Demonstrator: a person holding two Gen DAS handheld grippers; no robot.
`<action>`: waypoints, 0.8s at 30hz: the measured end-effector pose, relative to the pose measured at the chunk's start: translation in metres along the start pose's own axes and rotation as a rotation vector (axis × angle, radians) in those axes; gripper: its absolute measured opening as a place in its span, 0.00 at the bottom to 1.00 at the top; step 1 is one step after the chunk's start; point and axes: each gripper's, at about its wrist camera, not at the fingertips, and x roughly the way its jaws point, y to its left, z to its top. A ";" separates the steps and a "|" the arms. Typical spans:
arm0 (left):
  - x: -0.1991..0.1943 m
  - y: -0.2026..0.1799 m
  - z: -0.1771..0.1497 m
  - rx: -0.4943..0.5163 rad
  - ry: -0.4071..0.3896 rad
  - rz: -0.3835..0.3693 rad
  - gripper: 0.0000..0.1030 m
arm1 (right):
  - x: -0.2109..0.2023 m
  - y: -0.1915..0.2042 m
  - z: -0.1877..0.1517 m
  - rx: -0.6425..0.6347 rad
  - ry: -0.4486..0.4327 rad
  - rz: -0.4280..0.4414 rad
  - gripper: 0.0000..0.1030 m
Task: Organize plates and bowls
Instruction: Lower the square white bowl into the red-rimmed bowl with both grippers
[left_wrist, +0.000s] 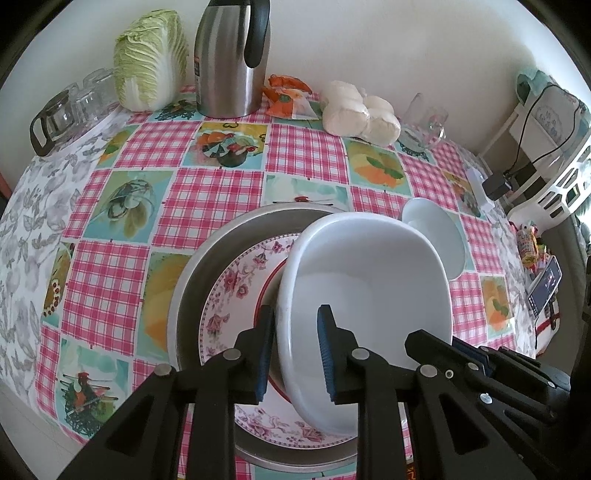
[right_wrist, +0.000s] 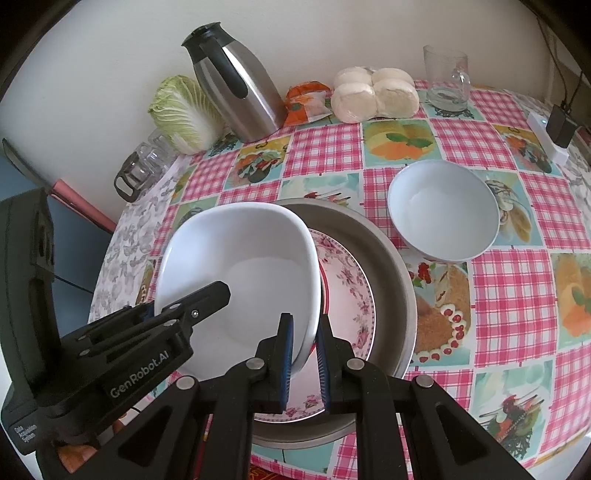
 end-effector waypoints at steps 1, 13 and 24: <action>0.000 0.000 0.000 0.001 0.001 0.001 0.23 | 0.000 0.000 0.000 0.000 0.000 0.000 0.15; -0.003 0.002 0.000 -0.007 -0.003 -0.008 0.25 | 0.001 -0.001 0.000 0.002 -0.002 -0.003 0.14; -0.008 0.000 -0.001 -0.014 -0.021 -0.015 0.25 | 0.001 -0.003 0.000 -0.001 -0.004 -0.006 0.14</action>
